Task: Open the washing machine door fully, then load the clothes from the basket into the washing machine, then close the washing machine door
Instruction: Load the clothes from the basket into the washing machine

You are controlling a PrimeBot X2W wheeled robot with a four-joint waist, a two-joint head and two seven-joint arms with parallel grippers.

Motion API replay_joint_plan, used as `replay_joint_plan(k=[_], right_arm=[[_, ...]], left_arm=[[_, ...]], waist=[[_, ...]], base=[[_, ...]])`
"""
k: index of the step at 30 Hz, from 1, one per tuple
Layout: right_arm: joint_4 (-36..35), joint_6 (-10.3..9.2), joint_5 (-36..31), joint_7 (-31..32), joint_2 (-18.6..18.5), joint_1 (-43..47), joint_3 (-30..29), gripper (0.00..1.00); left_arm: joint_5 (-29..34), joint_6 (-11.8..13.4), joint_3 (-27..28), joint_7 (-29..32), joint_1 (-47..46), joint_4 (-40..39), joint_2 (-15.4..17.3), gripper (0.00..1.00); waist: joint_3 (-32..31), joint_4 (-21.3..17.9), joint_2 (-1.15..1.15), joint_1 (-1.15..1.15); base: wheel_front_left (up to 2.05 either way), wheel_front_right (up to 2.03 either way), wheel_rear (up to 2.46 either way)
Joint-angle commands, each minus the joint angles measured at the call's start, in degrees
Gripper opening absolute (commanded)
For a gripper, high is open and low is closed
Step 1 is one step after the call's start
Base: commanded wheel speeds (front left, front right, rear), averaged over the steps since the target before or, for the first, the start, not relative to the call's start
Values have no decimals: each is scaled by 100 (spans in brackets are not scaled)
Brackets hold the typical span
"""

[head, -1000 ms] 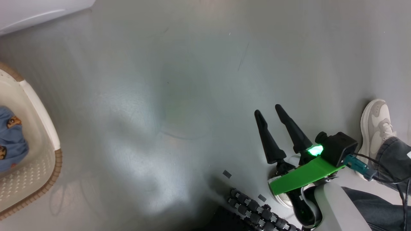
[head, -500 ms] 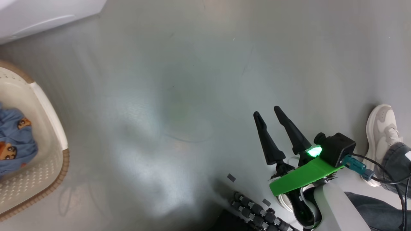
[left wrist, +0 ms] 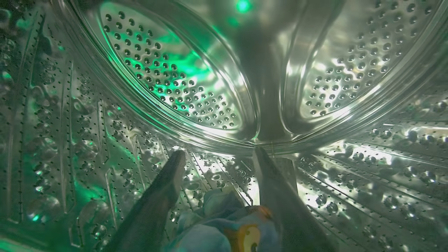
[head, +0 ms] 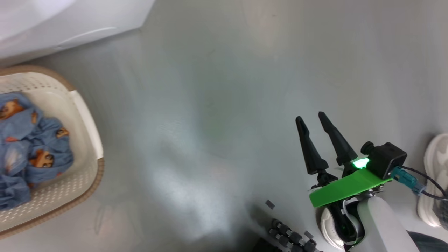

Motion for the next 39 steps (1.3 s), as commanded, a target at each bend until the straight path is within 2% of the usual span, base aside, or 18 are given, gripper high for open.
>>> replay_joint_plan(k=[1,9,19,31,39], right_arm=[[-93,9,-37,-69,-99,209,55,100],[-127,9,-133,-69,-228,294,-146,100],[-249,9,-300,-69,-477,438,-414,100],[-360,9,-429,-69,-584,733,-648,100],[-451,9,-504,-69,-675,931,-606,100]], left_arm=[[-41,46,3,-40,135,-147,129,100],[-278,153,-32,-342,634,-295,-426,100],[-567,3,-219,-780,1659,-647,-1116,100],[-797,-80,-441,-1047,3245,-1587,-1613,100],[-1014,-103,-624,-1239,4908,-2389,-1852,100]], waist=[[-170,201,0,0],[-386,660,0,0],[-799,1280,0,0],[-1214,1836,0,0],[-1482,2180,0,0]], base=[[0,0,0],[0,0,0],[0,0,0],[0,0,0],[0,0,0]])
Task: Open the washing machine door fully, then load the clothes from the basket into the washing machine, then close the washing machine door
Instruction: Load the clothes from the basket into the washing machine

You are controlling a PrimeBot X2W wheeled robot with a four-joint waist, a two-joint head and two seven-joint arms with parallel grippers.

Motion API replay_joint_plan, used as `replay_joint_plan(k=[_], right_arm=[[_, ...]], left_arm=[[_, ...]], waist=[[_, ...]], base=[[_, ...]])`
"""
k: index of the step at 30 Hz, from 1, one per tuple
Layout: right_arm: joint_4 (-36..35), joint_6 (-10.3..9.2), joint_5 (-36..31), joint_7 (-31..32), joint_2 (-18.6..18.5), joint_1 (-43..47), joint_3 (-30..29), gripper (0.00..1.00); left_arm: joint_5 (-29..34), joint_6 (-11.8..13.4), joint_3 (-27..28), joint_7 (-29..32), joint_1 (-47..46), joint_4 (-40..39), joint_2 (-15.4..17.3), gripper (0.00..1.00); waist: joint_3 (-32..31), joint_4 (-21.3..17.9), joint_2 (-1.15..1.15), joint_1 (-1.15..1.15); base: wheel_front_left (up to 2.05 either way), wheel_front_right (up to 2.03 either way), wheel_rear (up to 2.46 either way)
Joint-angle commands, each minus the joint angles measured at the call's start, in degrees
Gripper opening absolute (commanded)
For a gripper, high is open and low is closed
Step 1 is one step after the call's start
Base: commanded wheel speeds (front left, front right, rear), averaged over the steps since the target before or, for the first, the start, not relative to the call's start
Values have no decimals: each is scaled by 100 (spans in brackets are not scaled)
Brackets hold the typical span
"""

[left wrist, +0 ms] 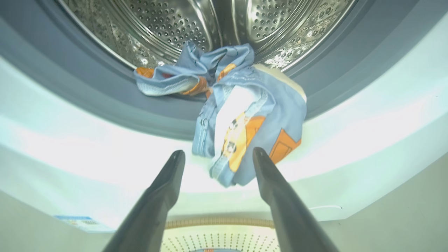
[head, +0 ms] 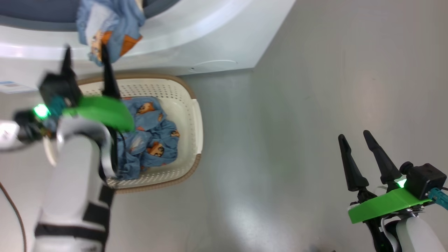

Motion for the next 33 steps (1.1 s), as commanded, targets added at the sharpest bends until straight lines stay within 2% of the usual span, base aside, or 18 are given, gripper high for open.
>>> replay_joint_plan(k=[1,11,33], right_arm=[[-147,9,-55,-69,-101,209,96,100],[-220,9,-127,-69,-188,381,45,100],[-300,9,-225,-69,-164,748,-27,100]], left_arm=[[-22,-20,46,-67,331,-256,110,100],[-170,98,-236,-325,1607,-855,-31,100],[-113,385,-436,-380,3286,-1623,-76,100]], waist=[[-186,231,0,0],[-457,466,0,0],[-907,520,0,0]], base=[[0,0,0],[0,0,0],[0,0,0]])
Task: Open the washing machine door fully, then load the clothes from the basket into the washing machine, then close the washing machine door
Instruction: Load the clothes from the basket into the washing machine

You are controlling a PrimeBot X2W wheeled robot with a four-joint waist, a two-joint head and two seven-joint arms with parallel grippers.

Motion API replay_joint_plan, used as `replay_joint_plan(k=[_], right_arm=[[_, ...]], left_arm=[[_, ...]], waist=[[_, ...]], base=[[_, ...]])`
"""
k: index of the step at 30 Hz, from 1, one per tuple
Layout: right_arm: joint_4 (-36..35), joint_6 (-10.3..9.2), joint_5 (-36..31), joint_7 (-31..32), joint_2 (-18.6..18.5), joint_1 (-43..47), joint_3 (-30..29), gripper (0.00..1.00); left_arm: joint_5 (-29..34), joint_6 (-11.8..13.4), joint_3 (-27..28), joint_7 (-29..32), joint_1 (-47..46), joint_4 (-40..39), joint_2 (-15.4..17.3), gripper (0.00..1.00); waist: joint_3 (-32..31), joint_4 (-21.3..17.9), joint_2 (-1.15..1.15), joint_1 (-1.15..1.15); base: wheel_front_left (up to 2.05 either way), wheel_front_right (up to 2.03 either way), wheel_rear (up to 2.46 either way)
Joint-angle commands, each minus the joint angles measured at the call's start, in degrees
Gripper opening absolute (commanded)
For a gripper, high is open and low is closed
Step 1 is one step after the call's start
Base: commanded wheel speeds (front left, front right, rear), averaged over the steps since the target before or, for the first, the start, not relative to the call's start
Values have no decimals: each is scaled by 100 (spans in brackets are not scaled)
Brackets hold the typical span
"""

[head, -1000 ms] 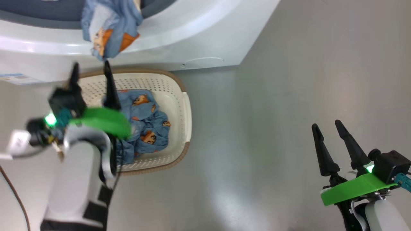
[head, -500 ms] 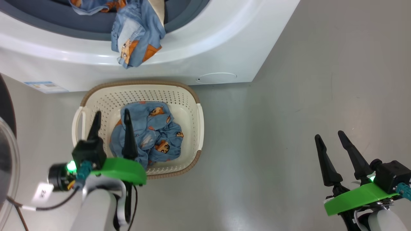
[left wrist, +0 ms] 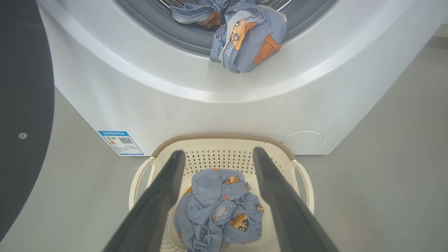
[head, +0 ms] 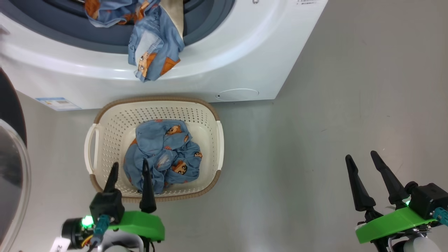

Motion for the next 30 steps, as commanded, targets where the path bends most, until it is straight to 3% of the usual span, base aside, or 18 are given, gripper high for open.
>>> replay_joint_plan(k=[1,20,30], right_arm=[[-149,9,-77,-69,-39,179,103,100],[-214,9,-142,-69,16,390,48,100],[-186,9,-100,-69,68,265,131,100]], left_arm=[[48,34,149,-36,132,-173,66,100],[44,165,156,-37,681,-582,78,100],[-215,109,235,212,89,-749,83,100]], waist=[[-56,8,0,0],[-231,-13,0,0],[-26,-160,0,0]], base=[[0,0,0],[0,0,0],[0,0,0]])
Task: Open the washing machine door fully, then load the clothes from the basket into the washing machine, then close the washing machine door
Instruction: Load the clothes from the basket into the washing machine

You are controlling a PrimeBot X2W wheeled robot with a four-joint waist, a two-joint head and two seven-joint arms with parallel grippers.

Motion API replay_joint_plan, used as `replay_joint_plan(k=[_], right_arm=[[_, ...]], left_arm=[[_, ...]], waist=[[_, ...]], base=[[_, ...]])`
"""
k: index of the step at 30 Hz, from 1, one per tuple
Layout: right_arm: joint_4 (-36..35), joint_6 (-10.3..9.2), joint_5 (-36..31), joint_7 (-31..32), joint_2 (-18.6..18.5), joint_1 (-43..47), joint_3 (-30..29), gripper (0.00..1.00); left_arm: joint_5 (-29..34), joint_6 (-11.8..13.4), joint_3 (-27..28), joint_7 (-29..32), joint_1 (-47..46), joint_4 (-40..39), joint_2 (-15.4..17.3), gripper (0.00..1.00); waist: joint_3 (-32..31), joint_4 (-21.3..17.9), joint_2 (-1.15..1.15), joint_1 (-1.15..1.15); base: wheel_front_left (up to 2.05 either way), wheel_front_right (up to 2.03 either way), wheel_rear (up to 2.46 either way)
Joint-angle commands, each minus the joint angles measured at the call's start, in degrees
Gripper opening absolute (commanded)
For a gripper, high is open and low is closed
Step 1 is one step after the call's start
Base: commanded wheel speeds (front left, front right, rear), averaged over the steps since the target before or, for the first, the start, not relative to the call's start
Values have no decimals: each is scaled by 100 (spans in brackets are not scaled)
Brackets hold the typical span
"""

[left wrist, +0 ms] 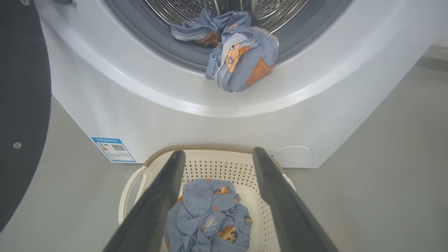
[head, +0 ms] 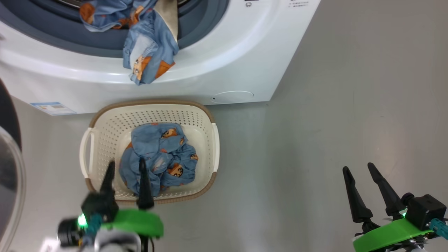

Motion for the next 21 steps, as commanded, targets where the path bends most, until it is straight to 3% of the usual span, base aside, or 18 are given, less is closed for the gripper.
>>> replay_joint_plan(k=[1,21], right_arm=[[-106,9,-37,-69,-41,-51,166,100],[102,9,188,-69,274,-623,412,100]], left_arm=[[-45,-23,199,56,-240,-196,70,100],[-319,-182,555,2100,-3037,-7,704,100]], waist=[[70,-73,0,0],[703,-836,0,0]], base=[[0,0,0],[0,0,0]])
